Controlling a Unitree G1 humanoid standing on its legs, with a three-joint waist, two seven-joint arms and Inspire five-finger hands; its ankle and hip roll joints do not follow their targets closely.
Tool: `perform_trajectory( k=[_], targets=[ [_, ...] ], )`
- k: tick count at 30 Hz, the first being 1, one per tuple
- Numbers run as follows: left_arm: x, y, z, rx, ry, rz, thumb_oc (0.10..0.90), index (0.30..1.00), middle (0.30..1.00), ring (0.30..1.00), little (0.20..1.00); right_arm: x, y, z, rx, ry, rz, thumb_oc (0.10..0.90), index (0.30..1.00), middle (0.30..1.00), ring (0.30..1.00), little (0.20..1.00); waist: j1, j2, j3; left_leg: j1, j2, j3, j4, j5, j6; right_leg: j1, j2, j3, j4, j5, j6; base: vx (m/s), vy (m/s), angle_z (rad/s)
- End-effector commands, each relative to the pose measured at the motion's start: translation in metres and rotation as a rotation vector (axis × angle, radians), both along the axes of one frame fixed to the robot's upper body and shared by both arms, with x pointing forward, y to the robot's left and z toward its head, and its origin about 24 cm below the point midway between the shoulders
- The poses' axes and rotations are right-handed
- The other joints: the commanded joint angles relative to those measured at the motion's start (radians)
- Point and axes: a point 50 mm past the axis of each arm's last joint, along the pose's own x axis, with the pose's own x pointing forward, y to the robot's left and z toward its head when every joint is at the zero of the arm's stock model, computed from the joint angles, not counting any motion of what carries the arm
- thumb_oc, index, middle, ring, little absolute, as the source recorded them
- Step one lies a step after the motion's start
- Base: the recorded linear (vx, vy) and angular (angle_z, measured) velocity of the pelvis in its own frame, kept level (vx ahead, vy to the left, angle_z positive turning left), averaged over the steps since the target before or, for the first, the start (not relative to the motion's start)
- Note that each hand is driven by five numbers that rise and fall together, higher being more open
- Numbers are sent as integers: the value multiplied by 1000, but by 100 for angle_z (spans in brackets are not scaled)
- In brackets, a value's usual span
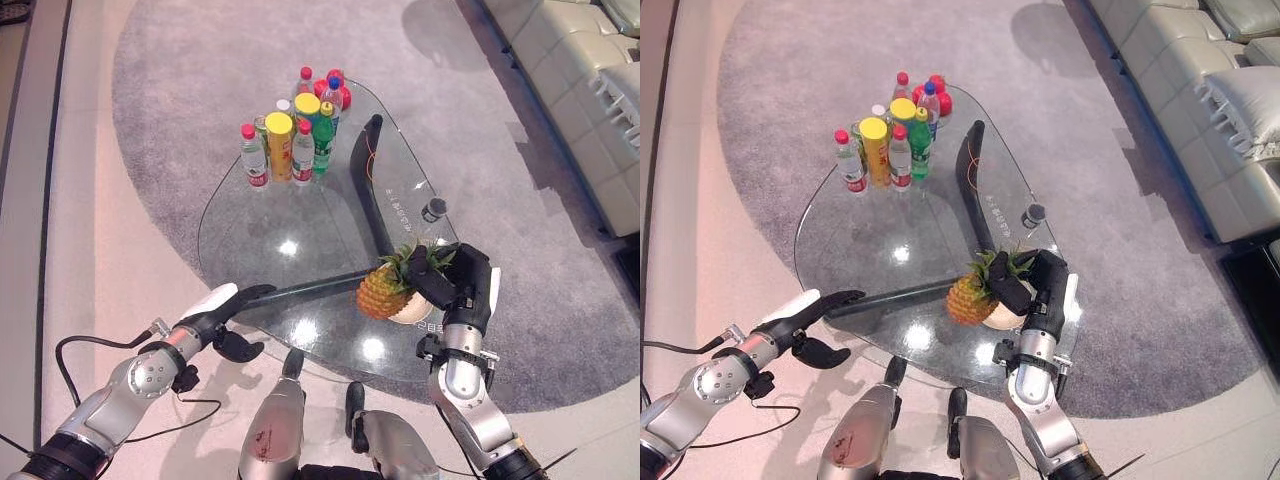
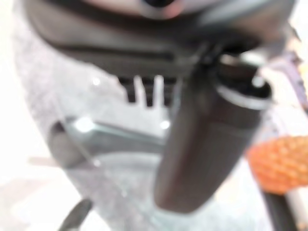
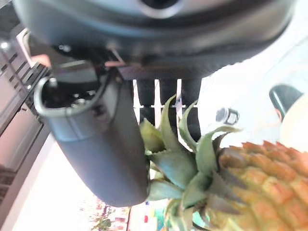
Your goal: Pick up the fruit to the plate
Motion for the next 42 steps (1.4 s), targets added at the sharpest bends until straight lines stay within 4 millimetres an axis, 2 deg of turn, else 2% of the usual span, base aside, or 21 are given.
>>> perform_trajectory(
  k=[1, 7, 14, 17, 24, 29, 34, 42],
  targets=[
    [9, 5, 28, -57, -144, 18, 800, 900, 900, 900, 900, 8, -10, 80, -39, -427, -51, 100, 300, 300, 300, 200, -11, 21, -29, 112, -70, -6, -7, -76, 64, -101, 58, -46, 35, 136, 87, 0, 0, 0],
    [8, 6, 22, -61, -117, 19, 800, 900, 900, 900, 900, 11, -10, 82, -123, -441, -132, 100, 300, 300, 300, 200, -8, 25, -33, 104, -69, -3, -11, -76, 65, -111, 61, -46, 38, 132, 87, -6, 1, 0],
    [14, 6, 26, -46, -128, 13, 800, 900, 900, 900, 900, 21, -9, 83, -218, -453, -254, 100, 300, 300, 300, 200, 3, 20, -27, 64, -61, -1, 10, -78, 62, -138, 62, -50, 49, 131, 86, -35, -23, -1],
    [17, 9, 33, -40, -130, 17, 800, 900, 900, 900, 900, 24, -6, 85, -212, -481, -312, 100, 300, 300, 300, 200, 6, 18, -27, 43, -58, 0, 16, -82, 61, -153, 64, -51, 52, 130, 89, -30, -22, 2],
    [31, 11, 49, -52, -189, -6, 800, 900, 900, 900, 900, 45, 4, 106, -331, -533, -384, 100, 300, 300, 300, 200, 11, 37, -27, -54, -67, 5, 15, -84, 57, -238, 61, -57, 54, 121, 89, -133, 34, -1],
    [41, 10, 58, -53, -239, -1, 800, 900, 900, 900, 900, 53, 8, 110, -336, -550, -393, 100, 300, 300, 300, 200, 11, 30, -27, -105, -70, 11, 11, -87, 56, -279, 62, -54, 45, 115, 87, -120, 18, 3],
    [55, 3, 72, -72, -308, -16, 800, 900, 900, 900, 900, 64, 15, 123, -416, -591, -418, 100, 300, 300, 300, 200, 10, 32, -27, -182, -74, 20, 14, -94, 45, -335, 58, -54, 30, 107, 80, -159, 39, -1],
    [72, -11, 83, -104, -388, -23, 800, 900, 900, 900, 900, 77, 13, 141, -460, -624, -427, 100, 300, 300, 300, 200, -1, 39, -27, -276, -82, 21, 22, -105, 31, -419, 50, -48, 22, 102, 63, -126, 56, 0]
  ],
)
